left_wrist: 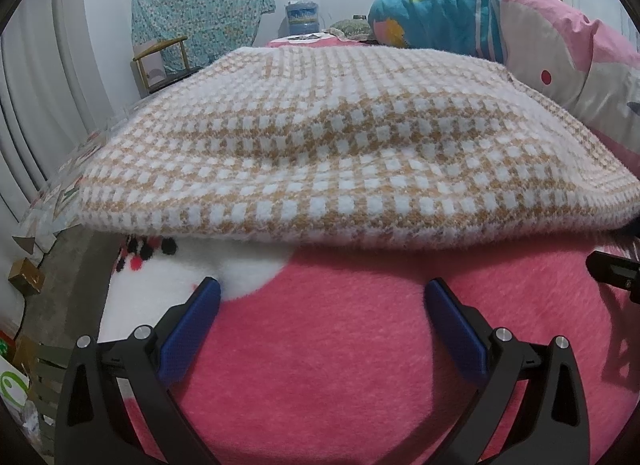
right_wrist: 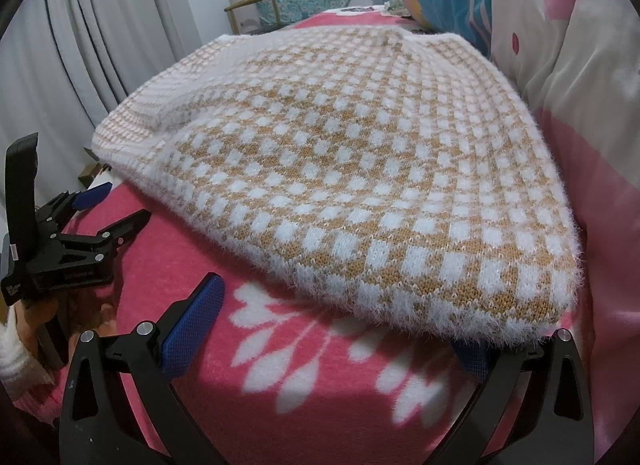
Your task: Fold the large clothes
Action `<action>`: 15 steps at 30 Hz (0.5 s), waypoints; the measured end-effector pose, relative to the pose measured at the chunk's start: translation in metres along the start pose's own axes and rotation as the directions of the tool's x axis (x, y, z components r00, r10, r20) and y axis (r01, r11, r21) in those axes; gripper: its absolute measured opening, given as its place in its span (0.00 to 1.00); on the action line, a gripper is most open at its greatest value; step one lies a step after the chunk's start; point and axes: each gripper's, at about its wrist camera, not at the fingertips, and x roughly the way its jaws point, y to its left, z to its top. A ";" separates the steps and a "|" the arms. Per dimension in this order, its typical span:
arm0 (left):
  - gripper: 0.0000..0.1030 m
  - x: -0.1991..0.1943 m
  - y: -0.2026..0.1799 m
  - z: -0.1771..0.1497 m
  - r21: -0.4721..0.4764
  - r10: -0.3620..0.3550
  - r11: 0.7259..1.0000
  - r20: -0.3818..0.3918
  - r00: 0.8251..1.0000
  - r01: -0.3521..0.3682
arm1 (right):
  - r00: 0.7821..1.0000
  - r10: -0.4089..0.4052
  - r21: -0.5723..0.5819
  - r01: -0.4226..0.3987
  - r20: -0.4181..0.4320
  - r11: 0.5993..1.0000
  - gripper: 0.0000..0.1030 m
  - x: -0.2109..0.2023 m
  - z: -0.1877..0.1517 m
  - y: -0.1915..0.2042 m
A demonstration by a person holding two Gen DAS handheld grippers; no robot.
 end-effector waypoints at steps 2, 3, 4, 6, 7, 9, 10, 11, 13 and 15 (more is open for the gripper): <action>0.97 -0.001 0.001 -0.001 -0.003 -0.006 1.000 0.004 1.000 0.006 | 1.000 -0.001 0.002 0.001 -0.002 1.000 0.94 0.001 0.001 0.000; 0.97 -0.001 0.001 -0.001 -0.006 -0.011 1.000 0.006 1.000 0.011 | 1.000 -0.001 0.003 0.001 -0.002 1.000 0.94 0.001 0.001 0.000; 0.97 -0.001 0.002 -0.003 -0.010 -0.016 1.000 0.009 1.000 0.016 | 1.000 -0.002 0.003 0.002 -0.003 1.000 0.94 0.001 0.002 0.000; 0.97 -0.001 0.001 -0.003 -0.005 -0.009 1.000 0.011 1.000 0.009 | 1.000 -0.004 0.002 0.004 -0.004 1.000 0.94 0.002 0.003 0.000; 0.97 -0.002 0.000 -0.004 -0.002 -0.005 1.000 0.013 1.000 0.005 | 1.000 -0.004 0.002 0.004 -0.004 1.000 0.94 0.003 0.004 0.000; 0.97 -0.002 0.001 -0.004 -0.002 -0.005 1.000 0.013 1.000 0.005 | 1.000 -0.003 0.003 0.003 -0.004 1.000 0.94 0.003 0.004 0.000; 0.97 -0.002 0.000 -0.004 -0.002 -0.006 1.000 0.012 1.000 0.006 | 1.000 -0.003 0.003 0.003 -0.005 1.000 0.94 0.003 0.004 0.000; 0.97 -0.002 0.000 -0.004 -0.001 -0.006 1.000 0.012 1.000 0.006 | 1.000 -0.004 0.002 0.004 -0.004 1.000 0.94 0.003 0.004 0.000; 0.97 -0.002 0.000 -0.003 -0.001 -0.006 1.000 0.013 1.000 0.006 | 1.000 -0.003 0.002 0.003 -0.004 1.000 0.94 0.003 0.004 0.000; 0.97 -0.002 0.000 -0.004 -0.001 -0.006 1.000 0.013 1.000 0.006 | 1.000 -0.004 0.002 0.004 -0.003 1.000 0.94 0.003 0.004 0.000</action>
